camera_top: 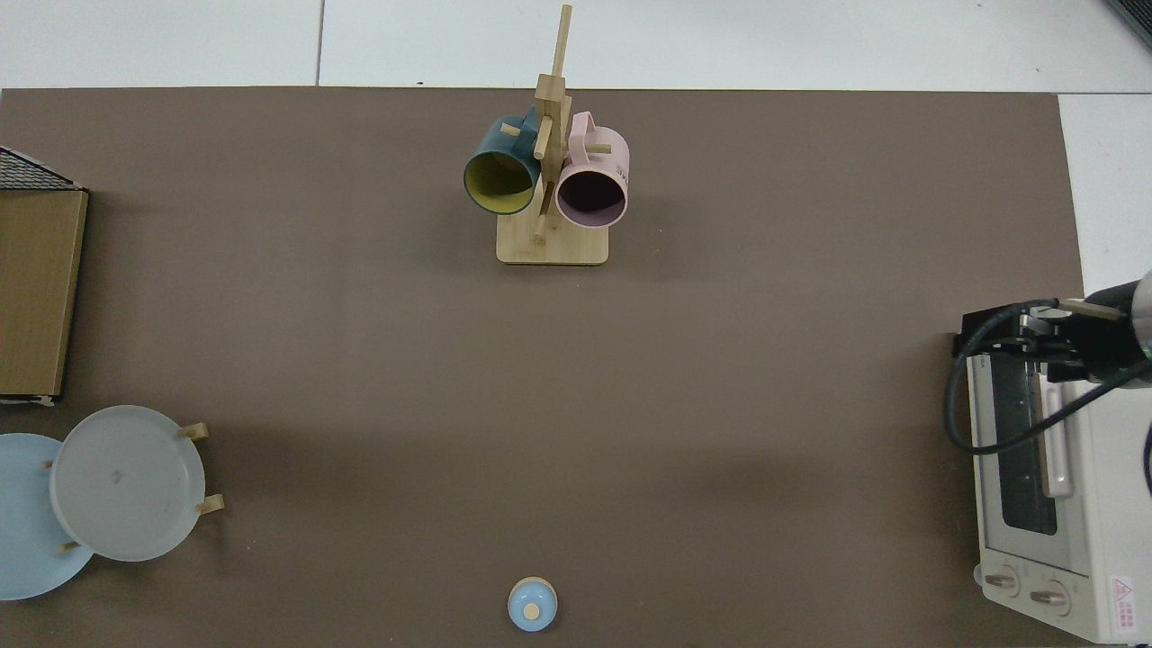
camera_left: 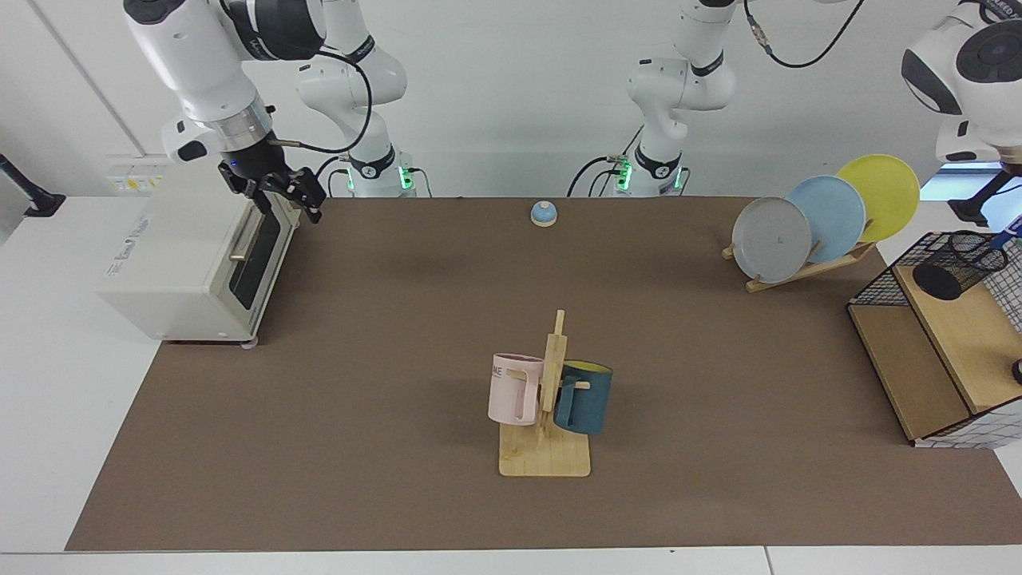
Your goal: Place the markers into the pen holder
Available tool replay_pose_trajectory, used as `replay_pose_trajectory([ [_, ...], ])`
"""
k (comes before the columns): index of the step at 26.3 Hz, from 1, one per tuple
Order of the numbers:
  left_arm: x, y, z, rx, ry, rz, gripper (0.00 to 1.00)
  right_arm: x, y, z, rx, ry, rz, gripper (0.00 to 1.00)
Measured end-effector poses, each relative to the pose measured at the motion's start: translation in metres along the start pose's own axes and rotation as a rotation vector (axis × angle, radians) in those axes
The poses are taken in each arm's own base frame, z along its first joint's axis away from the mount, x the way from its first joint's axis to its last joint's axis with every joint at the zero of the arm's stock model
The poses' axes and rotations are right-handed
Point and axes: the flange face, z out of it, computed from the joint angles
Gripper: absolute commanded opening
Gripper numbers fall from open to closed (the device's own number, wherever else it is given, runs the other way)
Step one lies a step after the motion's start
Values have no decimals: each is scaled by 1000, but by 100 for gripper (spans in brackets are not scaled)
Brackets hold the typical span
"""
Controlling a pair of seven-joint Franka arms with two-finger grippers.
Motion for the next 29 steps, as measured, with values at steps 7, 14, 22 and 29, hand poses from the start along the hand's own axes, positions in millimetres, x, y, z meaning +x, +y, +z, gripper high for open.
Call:
replay_pose_trajectory([
  [7, 26, -10, 17, -60, -36, 12, 0, 6, 29, -6, 2, 14, -293, 100],
  [14, 44, -22, 28, -145, -88, 12, 0, 7, 30, -8, -41, 19, -345, 100],
  [22, 44, -16, 35, -237, -116, -28, 100, 9, 28, -9, -59, 23, -304, 100],
  [29, 40, -14, 39, -251, -117, -49, 100, 8, 25, -10, -60, 25, -291, 100],
])
